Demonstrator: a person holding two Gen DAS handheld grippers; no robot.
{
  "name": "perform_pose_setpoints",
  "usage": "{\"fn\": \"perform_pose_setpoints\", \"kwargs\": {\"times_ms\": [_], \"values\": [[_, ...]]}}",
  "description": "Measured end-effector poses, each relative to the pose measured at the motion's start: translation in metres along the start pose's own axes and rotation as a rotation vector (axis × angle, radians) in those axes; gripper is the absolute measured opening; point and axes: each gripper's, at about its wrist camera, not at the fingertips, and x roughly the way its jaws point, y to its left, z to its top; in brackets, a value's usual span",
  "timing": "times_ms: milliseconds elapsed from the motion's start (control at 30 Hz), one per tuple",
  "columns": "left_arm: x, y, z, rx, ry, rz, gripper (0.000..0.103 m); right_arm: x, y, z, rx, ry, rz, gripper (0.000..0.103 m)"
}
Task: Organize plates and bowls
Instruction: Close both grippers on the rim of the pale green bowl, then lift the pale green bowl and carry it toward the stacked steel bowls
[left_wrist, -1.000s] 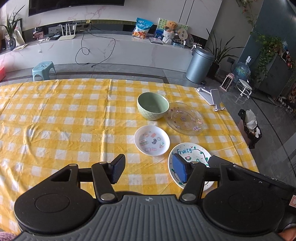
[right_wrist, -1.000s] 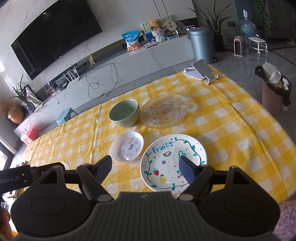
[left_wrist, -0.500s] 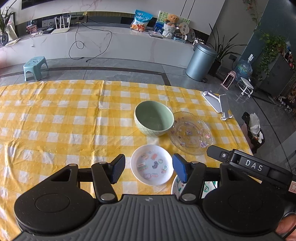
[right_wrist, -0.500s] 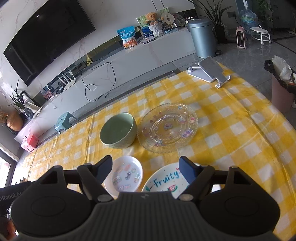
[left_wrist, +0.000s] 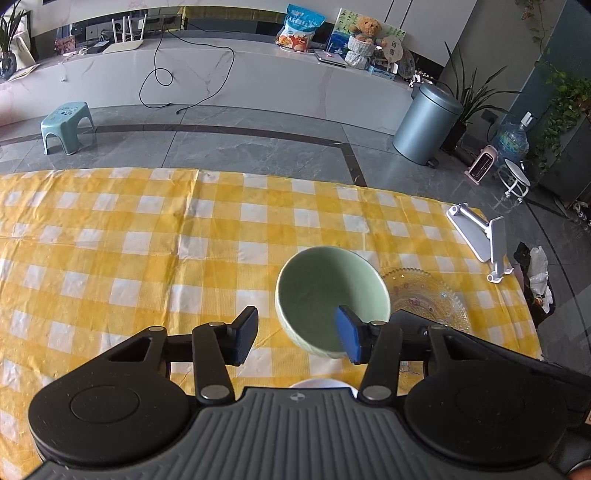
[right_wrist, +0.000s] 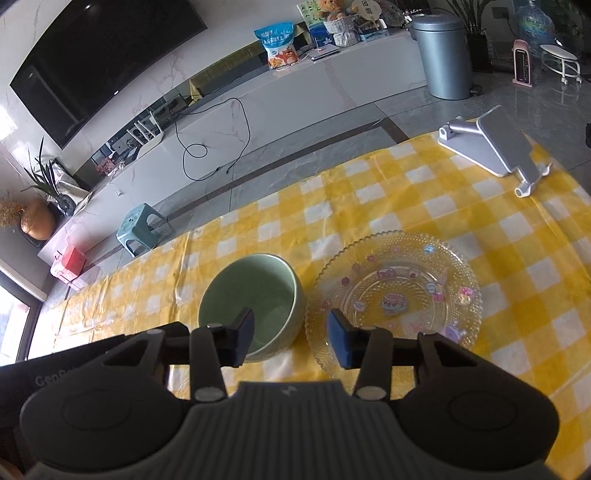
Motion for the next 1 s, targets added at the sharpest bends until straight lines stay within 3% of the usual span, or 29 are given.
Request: {"fn": "perform_pose_setpoints", "kwargs": {"times_ms": [100,467,567,700,1000], "values": [[0.014,0.003,0.003,-0.01,0.023,0.0,0.051,0.015,-0.002,0.004,0.023,0.027,0.022,0.031],[0.042,0.003,0.006,-0.02,0.064,0.019,0.028,0.036,0.005,0.006,-0.018,0.027,-0.02,0.016],[0.045,0.001,0.005,-0.014,0.068,0.022,0.025,0.04,0.003,0.005,-0.022,0.036,-0.026,0.015],[0.047,-0.005,0.003,0.02,0.063,0.054,0.013,0.046,0.002,0.001,-0.015,0.055,-0.026,0.015],[0.036,-0.008,0.0,0.04,0.052,0.076,0.01,0.038,0.008,-0.005,-0.025,0.05,-0.05,0.013]]}}
